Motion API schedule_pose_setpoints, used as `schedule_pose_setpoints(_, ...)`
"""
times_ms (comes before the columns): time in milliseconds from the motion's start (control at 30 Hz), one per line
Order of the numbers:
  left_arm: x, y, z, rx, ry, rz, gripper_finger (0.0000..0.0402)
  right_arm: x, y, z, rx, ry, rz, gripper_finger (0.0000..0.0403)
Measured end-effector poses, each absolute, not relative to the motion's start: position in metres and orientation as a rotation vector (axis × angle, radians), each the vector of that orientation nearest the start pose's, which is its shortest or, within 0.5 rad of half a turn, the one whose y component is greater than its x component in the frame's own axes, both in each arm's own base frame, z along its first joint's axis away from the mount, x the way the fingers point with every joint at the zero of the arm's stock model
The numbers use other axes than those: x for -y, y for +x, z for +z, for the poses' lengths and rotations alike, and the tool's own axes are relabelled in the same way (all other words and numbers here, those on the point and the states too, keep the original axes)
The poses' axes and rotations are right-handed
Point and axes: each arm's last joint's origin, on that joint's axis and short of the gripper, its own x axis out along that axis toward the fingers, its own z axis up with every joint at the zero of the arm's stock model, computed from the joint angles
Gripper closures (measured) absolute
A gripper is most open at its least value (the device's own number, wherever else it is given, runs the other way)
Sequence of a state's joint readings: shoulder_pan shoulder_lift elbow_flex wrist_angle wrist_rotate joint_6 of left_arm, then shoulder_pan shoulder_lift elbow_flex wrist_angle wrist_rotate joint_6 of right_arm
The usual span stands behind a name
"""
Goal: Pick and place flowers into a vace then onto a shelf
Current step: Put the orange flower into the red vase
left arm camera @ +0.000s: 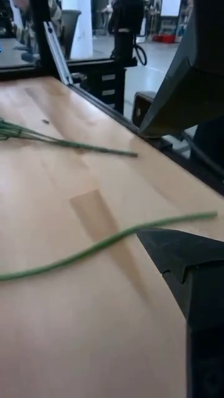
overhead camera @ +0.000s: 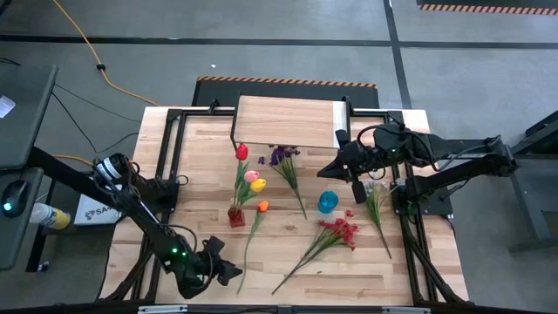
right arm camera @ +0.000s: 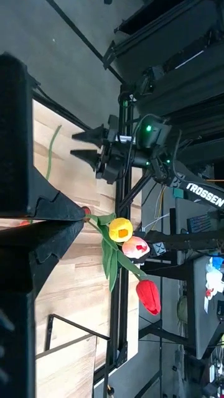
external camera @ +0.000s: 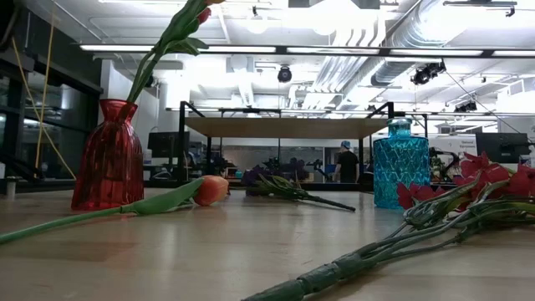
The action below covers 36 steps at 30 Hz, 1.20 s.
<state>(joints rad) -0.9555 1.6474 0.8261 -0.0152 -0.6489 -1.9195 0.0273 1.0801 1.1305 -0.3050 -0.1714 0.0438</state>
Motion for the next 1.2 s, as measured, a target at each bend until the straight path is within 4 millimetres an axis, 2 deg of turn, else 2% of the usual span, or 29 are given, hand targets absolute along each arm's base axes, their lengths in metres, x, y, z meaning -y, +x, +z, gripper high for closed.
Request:
schedule_pose_setpoints(133, 0.248, 0.21, 0.182, -0.699, -1.235, 0.309, 0.0119, -0.011, 0.23, 0.384, -0.256, 0.039, 0.194, 0.0402)
schedule_pose_setpoints(300, 0.247, 0.225, 0.209, -0.823, -1.115, 0.336, 0.0119, -0.011, 0.23, 0.385, -0.252, 0.015, 0.192, 0.0402)
schedule_pose_setpoints(500, 0.237, 0.232, 0.242, -0.879, -1.059, 0.493, 0.0119, -0.011, 0.23, 0.385, -0.251, 0.006, 0.193, 0.0402)
schedule_pose_setpoints(567, 0.232, 0.237, 0.244, -0.898, -1.027, 0.541, 0.0119, -0.011, 0.23, 0.385, -0.251, 0.005, 0.194, 0.0402)
schedule_pose_setpoints(733, 0.224, 0.25, 0.234, -0.936, -0.957, 0.609, 0.0119, -0.011, 0.23, 0.384, -0.259, 0.008, 0.198, 0.0402)
schedule_pose_setpoints(967, 0.219, 0.272, 0.199, -1.055, -0.924, 0.677, 0.0119, -0.011, 0.23, 0.384, -0.261, -0.002, 0.199, 0.0402)
schedule_pose_setpoints(1200, 0.216, 0.287, 0.172, -1.082, -0.913, 0.74, 0.0119, -0.011, 0.23, 0.383, -0.262, -0.033, 0.204, 0.0402)
